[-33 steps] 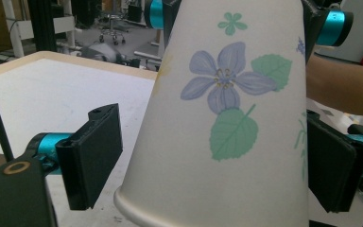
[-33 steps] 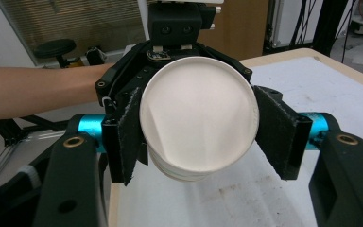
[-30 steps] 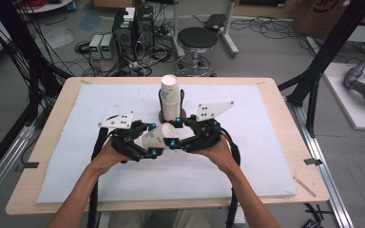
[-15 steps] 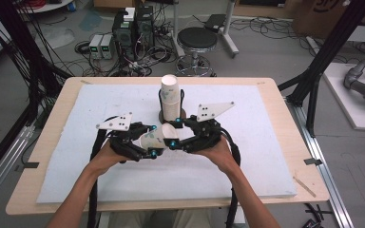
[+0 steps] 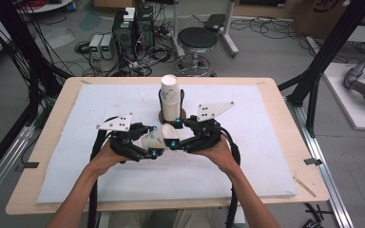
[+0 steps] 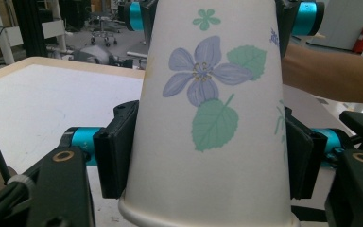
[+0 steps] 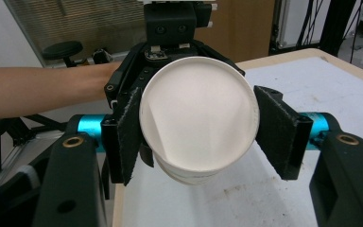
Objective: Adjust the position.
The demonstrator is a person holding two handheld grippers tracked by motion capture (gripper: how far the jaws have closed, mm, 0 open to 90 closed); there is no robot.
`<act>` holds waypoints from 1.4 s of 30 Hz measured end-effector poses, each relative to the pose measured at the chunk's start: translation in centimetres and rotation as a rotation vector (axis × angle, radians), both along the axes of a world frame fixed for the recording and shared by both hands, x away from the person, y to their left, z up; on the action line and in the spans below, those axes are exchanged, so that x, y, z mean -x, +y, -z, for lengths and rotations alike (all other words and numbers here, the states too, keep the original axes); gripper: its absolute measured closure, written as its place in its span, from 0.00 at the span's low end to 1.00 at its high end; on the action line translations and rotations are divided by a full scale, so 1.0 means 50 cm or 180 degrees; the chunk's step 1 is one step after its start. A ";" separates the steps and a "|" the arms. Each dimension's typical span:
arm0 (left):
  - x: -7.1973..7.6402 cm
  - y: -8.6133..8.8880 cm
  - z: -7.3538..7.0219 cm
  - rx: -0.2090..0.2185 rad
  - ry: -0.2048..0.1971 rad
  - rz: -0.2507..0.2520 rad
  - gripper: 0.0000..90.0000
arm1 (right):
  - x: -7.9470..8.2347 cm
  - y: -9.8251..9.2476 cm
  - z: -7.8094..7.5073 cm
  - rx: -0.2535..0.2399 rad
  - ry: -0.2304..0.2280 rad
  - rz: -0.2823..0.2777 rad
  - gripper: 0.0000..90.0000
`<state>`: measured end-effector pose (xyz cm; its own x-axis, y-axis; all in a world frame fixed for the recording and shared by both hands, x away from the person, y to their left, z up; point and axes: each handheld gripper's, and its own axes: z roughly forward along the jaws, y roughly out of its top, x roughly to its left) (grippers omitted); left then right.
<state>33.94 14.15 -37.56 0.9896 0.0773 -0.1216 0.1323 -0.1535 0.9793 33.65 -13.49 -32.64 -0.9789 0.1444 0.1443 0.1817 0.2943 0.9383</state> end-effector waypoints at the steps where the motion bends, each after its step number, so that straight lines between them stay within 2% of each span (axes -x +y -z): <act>1: 0.000 0.000 0.000 0.0006 0.0016 -0.0008 0.36 | 0.000 0.000 0.000 0.0005 -0.0004 0.0000 0.41; 5: 0.001 0.001 -0.001 0.0020 0.0020 -0.0005 0.36 | 0.002 0.002 0.000 0.0025 -0.0040 0.0011 0.38; 7: 0.000 0.002 -0.001 0.0035 0.0019 -0.0017 0.36 | 0.002 0.004 0.000 0.0028 -0.0038 0.0043 0.25; 14: 0.001 0.009 -0.002 0.0001 0.0016 -0.0063 0.36 | 0.003 -0.004 -0.001 -0.0014 -0.0022 0.0073 0.22; 20: 0.006 0.016 -0.004 -0.0116 0.0010 -0.0100 0.36 | 0.001 -0.012 -0.006 0.0031 0.0007 0.0142 0.19; 22: 0.008 0.020 -0.007 -0.0206 0.0006 -0.0115 0.36 | 0.001 -0.014 -0.010 0.0104 -0.0002 0.0135 0.19; 23: 0.009 0.021 -0.009 -0.0295 -0.0017 -0.0127 0.36 | 0.001 -0.015 -0.014 0.0195 0.0000 0.0132 0.19; 24: 0.011 0.021 -0.012 -0.0362 -0.0031 -0.0131 0.36 | 0.001 -0.015 -0.014 0.0195 0.0000 0.0132 0.19; 25: 0.013 0.022 -0.016 -0.0405 -0.0033 -0.0134 0.36 | 0.001 -0.016 -0.018 0.0310 -0.0018 0.0116 0.19; 27: 0.016 0.023 -0.026 -0.0497 -0.0058 -0.0121 0.36 | 0.000 -0.015 -0.020 0.0368 -0.0014 0.0111 0.19; 28: 0.017 0.024 -0.029 -0.0547 -0.0070 -0.0123 0.36 | 0.001 -0.013 -0.021 0.0441 -0.0016 0.0108 0.19; 29: 0.018 0.023 -0.033 -0.0609 -0.0082 -0.0119 0.36 | 0.001 -0.009 -0.024 0.0579 -0.0007 0.0086 0.19; 30: 0.019 0.023 -0.037 -0.0688 -0.0092 -0.0123 0.36 | 0.001 -0.009 -0.024 0.0579 -0.0007 0.0086 0.19; 32: 0.020 0.022 -0.045 -0.0831 -0.0115 -0.0109 0.36 | 0.002 -0.005 -0.027 0.0756 -0.0066 0.0072 0.19; 34: 0.021 0.020 -0.052 -0.0992 -0.0135 -0.0096 0.36 | 0.003 -0.001 -0.030 0.0859 -0.0089 0.0038 0.19; 35: 0.022 0.018 -0.059 -0.1154 -0.0156 -0.0059 0.36 | 0.003 0.003 -0.034 0.1001 -0.0121 0.0015 0.19; 36: 0.022 0.018 -0.059 -0.1154 -0.0156 -0.0059 0.36 | 0.003 0.003 -0.034 0.1001 -0.0121 0.0015 0.19; 37: 0.022 0.017 -0.061 -0.1198 -0.0142 -0.0051 0.36 | 0.004 0.005 -0.038 0.1122 -0.0143 -0.0002 0.19; 38: 0.022 0.017 -0.064 -0.1271 -0.0165 -0.0044 0.36 | 0.004 0.005 -0.038 0.1122 -0.0143 -0.0002 0.19; 42: 0.022 0.018 -0.076 -0.1398 -0.0159 -0.0029 0.36 | 0.005 0.008 -0.046 0.1285 -0.0192 -0.0026 0.19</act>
